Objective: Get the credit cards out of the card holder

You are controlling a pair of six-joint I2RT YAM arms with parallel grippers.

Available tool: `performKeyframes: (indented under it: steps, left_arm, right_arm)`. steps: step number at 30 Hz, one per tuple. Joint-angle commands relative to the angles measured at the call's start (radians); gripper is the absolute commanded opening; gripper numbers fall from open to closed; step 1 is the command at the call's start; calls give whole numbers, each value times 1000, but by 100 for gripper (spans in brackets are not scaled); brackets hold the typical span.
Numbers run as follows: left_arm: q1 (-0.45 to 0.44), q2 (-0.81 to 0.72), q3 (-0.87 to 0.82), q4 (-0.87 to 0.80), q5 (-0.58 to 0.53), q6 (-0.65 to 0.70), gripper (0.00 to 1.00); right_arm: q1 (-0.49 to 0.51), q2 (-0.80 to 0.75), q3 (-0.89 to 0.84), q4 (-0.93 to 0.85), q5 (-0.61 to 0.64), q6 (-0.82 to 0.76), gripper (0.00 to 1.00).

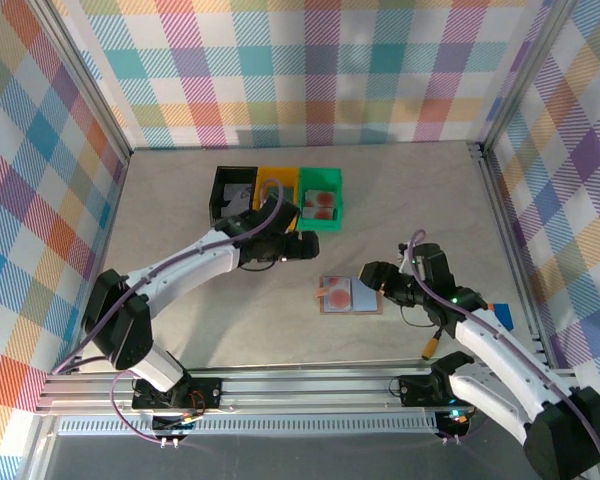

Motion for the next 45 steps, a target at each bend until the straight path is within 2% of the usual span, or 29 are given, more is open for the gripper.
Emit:
performKeyframes:
  steps: [1, 4, 7, 11, 15, 31, 45]
  left_arm:
    - [-44, -69, -89, 126, 35, -104, 92]
    - [-72, -89, -169, 168, 51, -157, 91]
    - [-111, -86, -237, 248, 82, -218, 91]
    - [-182, -29, -237, 301, 78, -260, 90]
    - [-218, 26, -219, 296, 61, -280, 90]
    - [-240, 146, -196, 275, 66, -324, 88]
    - [-240, 229, -167, 184, 76, -343, 86]
  right_arm:
    - [-2, 44, 46, 24, -72, -36, 59]
    - [-2, 95, 74, 5, -79, -57, 51]
    - [-2, 150, 93, 1, -100, -65, 50]
    - [-2, 237, 111, 20, -154, -65, 44]
    - [-2, 288, 118, 51, -204, -66, 39]
    - [-2, 425, 144, 36, -179, -95, 26]
    - [-2, 507, 141, 66, -170, -107, 27]
